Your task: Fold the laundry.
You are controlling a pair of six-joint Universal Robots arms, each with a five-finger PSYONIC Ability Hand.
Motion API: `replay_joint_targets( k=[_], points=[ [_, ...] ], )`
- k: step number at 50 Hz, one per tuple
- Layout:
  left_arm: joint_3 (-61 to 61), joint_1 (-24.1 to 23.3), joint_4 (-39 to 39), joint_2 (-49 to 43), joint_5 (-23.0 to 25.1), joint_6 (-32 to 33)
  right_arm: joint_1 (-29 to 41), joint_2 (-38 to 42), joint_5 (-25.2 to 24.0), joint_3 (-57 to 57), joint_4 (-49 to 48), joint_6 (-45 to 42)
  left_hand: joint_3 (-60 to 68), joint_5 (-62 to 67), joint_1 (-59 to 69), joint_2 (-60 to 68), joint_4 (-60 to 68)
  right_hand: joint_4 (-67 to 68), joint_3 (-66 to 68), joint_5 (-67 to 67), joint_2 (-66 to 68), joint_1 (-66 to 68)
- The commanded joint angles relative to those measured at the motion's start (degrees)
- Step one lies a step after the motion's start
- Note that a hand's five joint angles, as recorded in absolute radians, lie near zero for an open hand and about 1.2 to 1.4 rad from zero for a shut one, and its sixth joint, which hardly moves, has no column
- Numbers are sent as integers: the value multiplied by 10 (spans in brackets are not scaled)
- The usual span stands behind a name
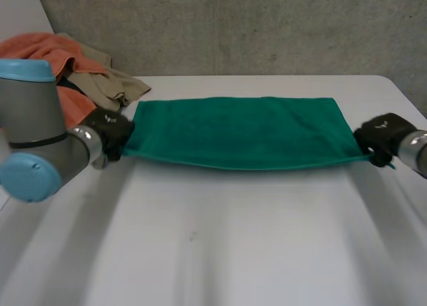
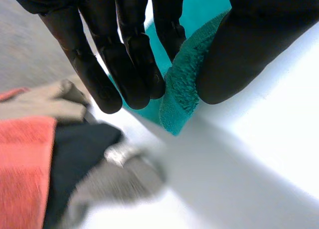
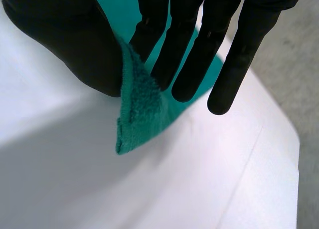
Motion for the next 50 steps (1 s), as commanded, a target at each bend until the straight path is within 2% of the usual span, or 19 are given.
replay_joint_targets(
  k=[1, 3, 5, 8, 12, 17, 23, 29, 33, 42, 44, 46, 47, 50],
  points=[
    [-126, -3, -129, 119, -7, 98, -56, -96, 0, 71, 201, -163, 117, 136, 131, 115, 113, 113, 117, 118, 125, 144],
    [-152, -6, -147, 147, 3, 121, -64, -108, -11, 82, 212, -214, 117, 136, 131, 115, 113, 113, 117, 118, 125, 144],
    [-163, -11, -151, 160, 8, 135, -62, -107, -15, 85, 201, -218, 117, 136, 131, 115, 113, 113, 117, 118, 125, 144],
    [-163, -21, -138, 152, 9, 148, -45, -90, -16, 71, 166, -183, 117, 136, 131, 115, 113, 113, 117, 118, 125, 144],
    [-135, -22, -116, 110, -11, 125, -24, -50, -12, 38, 104, -129, 117, 136, 131, 115, 113, 113, 117, 118, 125, 144],
    [-45, -36, -100, 38, -52, 51, -5, 15, 7, -25, 6, -63, 117, 136, 131, 115, 113, 113, 117, 118, 125, 144],
    [83, -53, -94, -55, -90, 10, 20, 81, 16, -88, -76, -6, 117, 136, 131, 115, 113, 113, 117, 118, 125, 144],
    [168, -65, -103, -111, -138, -2, 42, 134, 15, -130, -178, 5, 117, 136, 131, 115, 113, 113, 117, 118, 125, 144],
    [211, -67, -95, -139, -152, -1, 52, 166, 21, -157, -224, 8, 117, 136, 131, 115, 113, 113, 117, 118, 125, 144],
    [311, -74, -68, -205, -154, 1, 63, 236, 66, -224, -248, 4, 117, 136, 131, 115, 113, 113, 117, 118, 125, 144],
    [328, -77, -69, -221, -157, 3, 69, 252, 71, -234, -252, 3, -228, -208, -213, -230, -232, -587, -583, -582, -575, -556],
    [340, -82, -66, -228, -161, 7, 75, 258, 76, -237, -257, 2, -536, -516, -521, -538, -540, -569, -566, -565, -558, -539],
    [348, -89, -66, -231, -160, 9, 77, 260, 80, -238, -263, 5, -583, -564, -569, -585, -587, -587, -583, -582, -575, -556],
    [358, -96, -58, -231, -157, 14, 80, 255, 86, -236, -272, 10, -583, -564, -569, -585, -587, -587, -583, -582, -575, -556]
  ],
)
